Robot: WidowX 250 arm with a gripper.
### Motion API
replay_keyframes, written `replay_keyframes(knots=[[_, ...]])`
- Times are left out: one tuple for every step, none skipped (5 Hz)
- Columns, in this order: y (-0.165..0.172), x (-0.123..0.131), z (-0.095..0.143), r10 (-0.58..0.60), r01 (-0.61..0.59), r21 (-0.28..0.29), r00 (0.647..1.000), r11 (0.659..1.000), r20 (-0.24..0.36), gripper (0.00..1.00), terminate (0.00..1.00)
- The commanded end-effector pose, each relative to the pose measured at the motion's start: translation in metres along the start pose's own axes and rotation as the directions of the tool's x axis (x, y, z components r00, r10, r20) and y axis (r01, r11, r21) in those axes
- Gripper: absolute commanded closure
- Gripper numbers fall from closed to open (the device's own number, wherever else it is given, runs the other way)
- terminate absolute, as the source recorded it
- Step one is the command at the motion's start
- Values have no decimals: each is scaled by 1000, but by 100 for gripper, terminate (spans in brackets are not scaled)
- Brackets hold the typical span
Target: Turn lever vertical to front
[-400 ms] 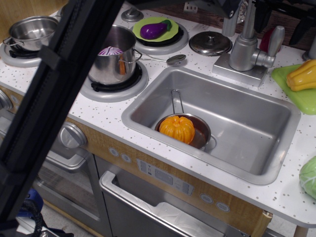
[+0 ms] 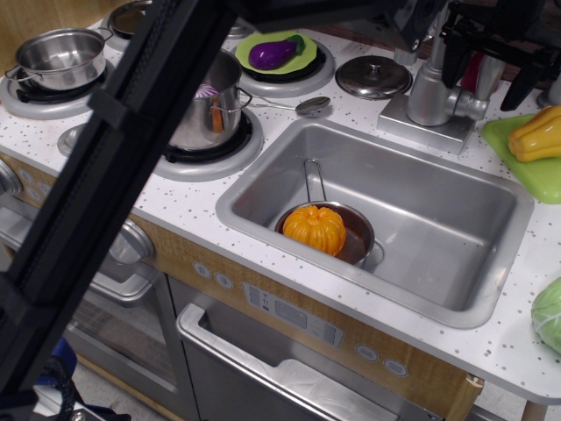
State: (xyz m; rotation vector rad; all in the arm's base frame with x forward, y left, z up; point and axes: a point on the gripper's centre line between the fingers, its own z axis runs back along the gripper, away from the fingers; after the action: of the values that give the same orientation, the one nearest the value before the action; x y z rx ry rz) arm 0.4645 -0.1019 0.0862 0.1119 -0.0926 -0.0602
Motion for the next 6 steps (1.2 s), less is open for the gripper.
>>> replay_keyframes(knots=[[-2,12,38,-3,-2,26,985,1000,175,0,0],[-1,18,38,-5,-4,36,967,999,253,0,0],[4,27,46,-21,5,55,958,998,287,0,0],[11,35,50,-37,16,71,950,997,309,0,0],[13,43,50,-51,29,72,944,997,327,0,0],[14,48,45,-58,40,58,940,997,337,0,0]])
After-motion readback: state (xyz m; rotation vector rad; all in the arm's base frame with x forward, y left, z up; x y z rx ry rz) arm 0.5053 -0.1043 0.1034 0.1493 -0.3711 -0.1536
